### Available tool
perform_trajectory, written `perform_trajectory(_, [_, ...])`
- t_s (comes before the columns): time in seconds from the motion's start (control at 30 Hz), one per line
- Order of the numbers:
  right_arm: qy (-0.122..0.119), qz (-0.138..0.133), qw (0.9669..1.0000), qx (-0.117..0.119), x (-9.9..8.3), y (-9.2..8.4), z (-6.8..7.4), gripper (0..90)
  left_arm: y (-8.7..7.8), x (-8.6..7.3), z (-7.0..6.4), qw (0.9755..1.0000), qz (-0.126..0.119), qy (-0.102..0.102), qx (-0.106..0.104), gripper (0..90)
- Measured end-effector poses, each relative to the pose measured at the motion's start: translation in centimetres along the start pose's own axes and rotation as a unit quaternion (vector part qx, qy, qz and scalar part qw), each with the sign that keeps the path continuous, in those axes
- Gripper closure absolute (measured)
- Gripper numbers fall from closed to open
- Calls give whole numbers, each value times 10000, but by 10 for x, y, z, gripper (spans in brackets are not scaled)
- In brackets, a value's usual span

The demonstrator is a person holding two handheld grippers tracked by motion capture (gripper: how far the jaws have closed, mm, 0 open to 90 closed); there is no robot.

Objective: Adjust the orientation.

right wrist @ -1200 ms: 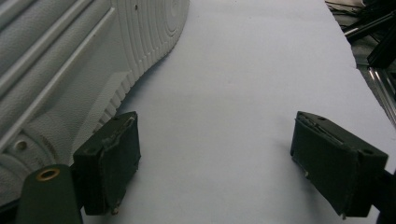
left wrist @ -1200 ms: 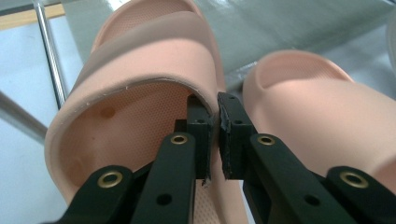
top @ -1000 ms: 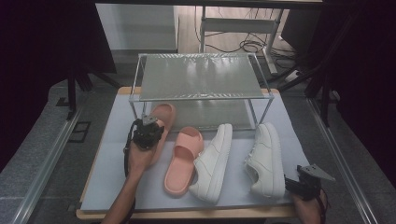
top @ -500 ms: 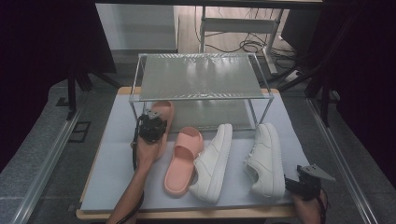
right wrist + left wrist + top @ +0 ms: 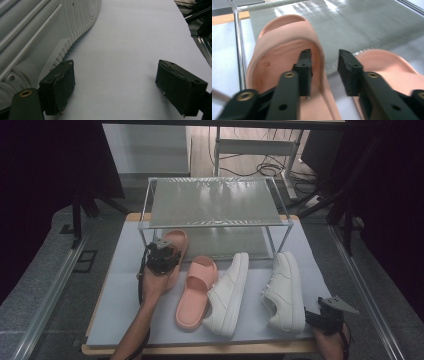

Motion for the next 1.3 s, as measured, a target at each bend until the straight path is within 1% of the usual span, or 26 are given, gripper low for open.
perform_trajectory(0.07, [-1, -1, 10000, -1, 0, 0, 0, 155, -7, -2, 2, 10000, 7, 5, -52, 567])
perform_trajectory(0.13, [-2, 1, 10000, -2, 0, 0, 0, 155, -13, -5, 4, 10000, 32, -7, -88, 557])
perform_trajectory(0.3, [-3, 2, 10000, -3, 0, 0, 0, 155, -32, -10, 9, 9998, -60, -99, -162, 501])
perform_trajectory(0.43, [-4, 1, 10000, -4, 0, 0, 0, 155, -47, -16, 12, 9998, -83, -73, -185, 454])
perform_trajectory(0.5, [-5, 2, 10000, -4, 0, 0, 0, 155, -53, -19, 12, 9997, -100, -63, -216, 451])
perform_trajectory(0.63, [-5, 2, 10000, -5, 0, 0, 0, 155, -68, -29, 8, 9990, -132, -34, -425, 445])
perform_trajectory(0.67, [-6, 3, 10000, -5, 0, 0, 0, 155, -70, -32, 7, 9989, -120, -18, -446, 446])
perform_trajectory(0.73, [-7, 2, 10000, -6, 0, 0, 0, 155, -74, -38, 5, 9986, -61, 36, -521, 468])
perform_trajectory(0.8, [-3, 1, 10000, -6, 0, 0, 0, 155, -78, -44, 2, 9983, -22, 68, -579, 511])
perform_trajectory(0.87, [3, 2, 10000, -6, 0, 0, 0, 155, -84, -49, -2, 9975, -12, 68, -697, 567])
perform_trajectory(0.93, [3, 3, 10000, -6, 0, 0, 0, 155, -88, -53, -5, 9971, 22, 66, -755, 577])
perform_trajectory(1.03, [3, 3, 10000, -7, 0, 0, 0, 155, -94, -58, -8, 9973, 77, 80, -721, 614])
perform_trajectory(1.17, [2, 3, 10000, -7, 0, 0, 0, 155, -100, -65, -9, 9975, 183, 187, -657, 694])
perform_trajectory(1.2, [3, 3, 10000, -8, 0, 0, 0, 155, -101, -66, -9, 9975, 194, 195, -657, 717])
perform_trajectory(1.23, [2, 3, 10000, -8, 0, 0, 0, 155, -102, -68, -10, 9974, 192, 206, -664, 762])
perform_trajectory(1.27, [2, 3, 10000, -8, 0, 0, 0, 155, -103, -69, -10, 9974, 184, 218, -667, 762])
perform_trajectory(1.3, [2, 3, 10000, -8, 0, 0, 0, 155, -104, -71, -9, 9973, 166, 243, -672, 784])
Point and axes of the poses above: each handheld gripper's, and its own axes: y roughly forward along the jaws, x roughly out of its top, z roughly to its left, the point moved 7 cm from there along y, roughly forward along the jaws, and after that the axes turned 9 degrees about -z, right-handed, at the moved point
